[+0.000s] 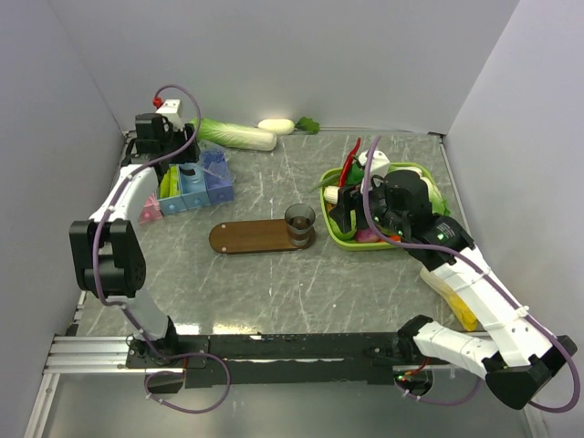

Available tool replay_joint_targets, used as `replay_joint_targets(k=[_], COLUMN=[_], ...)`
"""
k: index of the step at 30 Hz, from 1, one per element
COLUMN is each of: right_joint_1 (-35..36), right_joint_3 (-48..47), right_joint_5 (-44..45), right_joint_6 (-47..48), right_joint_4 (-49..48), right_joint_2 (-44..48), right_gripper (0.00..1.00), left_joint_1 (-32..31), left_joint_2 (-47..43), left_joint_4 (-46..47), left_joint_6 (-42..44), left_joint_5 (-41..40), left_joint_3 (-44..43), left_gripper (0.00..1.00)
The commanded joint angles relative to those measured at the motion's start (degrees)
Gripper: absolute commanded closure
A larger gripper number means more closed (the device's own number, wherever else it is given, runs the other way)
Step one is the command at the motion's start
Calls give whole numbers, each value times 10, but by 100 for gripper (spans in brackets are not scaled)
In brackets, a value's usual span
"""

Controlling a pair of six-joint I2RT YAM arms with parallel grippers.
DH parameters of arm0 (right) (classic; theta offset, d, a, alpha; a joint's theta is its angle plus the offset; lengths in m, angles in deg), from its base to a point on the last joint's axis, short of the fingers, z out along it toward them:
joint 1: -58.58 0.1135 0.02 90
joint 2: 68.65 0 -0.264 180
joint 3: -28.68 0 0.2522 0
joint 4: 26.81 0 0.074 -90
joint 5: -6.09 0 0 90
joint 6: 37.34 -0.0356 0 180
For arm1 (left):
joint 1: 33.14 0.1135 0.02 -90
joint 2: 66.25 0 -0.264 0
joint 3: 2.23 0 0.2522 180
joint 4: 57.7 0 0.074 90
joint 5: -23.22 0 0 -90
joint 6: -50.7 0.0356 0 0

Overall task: Prepare toiletry sets of a toothbrush and toothpaste on the tray
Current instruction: Pick up the toothpaste holder from the storage box.

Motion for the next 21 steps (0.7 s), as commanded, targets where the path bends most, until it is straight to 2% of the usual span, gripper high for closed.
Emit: replay_joint_targets(k=[1, 8, 21], right_joint_1=[-3, -2, -3], right_joint_3=[0, 5, 14], right_joint_5=[16, 24, 26], right_joint_6=[8, 3, -5], right_joint_4=[-3, 1, -2], right_joint_2=[8, 5, 9], right_gripper=[25, 25, 25], left_joint_1=[-4, 18, 19], left_joint_2=[25, 88, 114], left_joint_4=[19, 5, 25], left_joint_6=[26, 9, 3], left_joint_5=[79, 96, 81], left_joint_3=[-44, -87, -89], left_gripper=[37, 50, 53])
